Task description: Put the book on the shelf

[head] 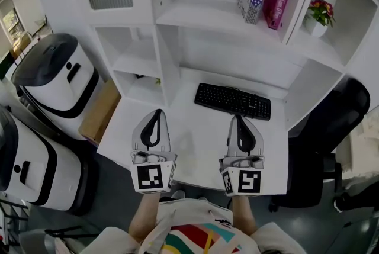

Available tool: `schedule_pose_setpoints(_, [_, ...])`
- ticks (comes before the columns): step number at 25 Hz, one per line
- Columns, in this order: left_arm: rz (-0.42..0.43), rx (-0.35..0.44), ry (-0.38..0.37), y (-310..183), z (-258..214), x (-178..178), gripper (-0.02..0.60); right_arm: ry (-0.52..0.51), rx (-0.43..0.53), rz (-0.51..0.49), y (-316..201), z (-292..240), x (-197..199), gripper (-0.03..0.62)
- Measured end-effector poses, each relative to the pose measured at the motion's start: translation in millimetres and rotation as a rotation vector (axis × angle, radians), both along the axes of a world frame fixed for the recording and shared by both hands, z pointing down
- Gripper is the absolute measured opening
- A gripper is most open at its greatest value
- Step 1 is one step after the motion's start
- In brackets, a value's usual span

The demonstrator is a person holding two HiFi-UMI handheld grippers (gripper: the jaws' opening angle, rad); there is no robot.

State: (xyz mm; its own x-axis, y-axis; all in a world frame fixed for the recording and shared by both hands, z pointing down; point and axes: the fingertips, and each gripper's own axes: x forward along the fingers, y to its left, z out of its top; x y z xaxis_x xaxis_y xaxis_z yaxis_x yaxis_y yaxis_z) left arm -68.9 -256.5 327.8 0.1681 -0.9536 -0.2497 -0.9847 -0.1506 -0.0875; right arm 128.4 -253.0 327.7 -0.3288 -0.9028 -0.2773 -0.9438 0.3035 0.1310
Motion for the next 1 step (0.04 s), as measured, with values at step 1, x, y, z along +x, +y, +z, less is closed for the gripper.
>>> schedule_pose_setpoints(1, [0.000,-0.001,0.002,-0.4,0.1,-0.1,0.002,-0.002,-0.001,-0.001,0.0,-0.2,-0.1,0.003])
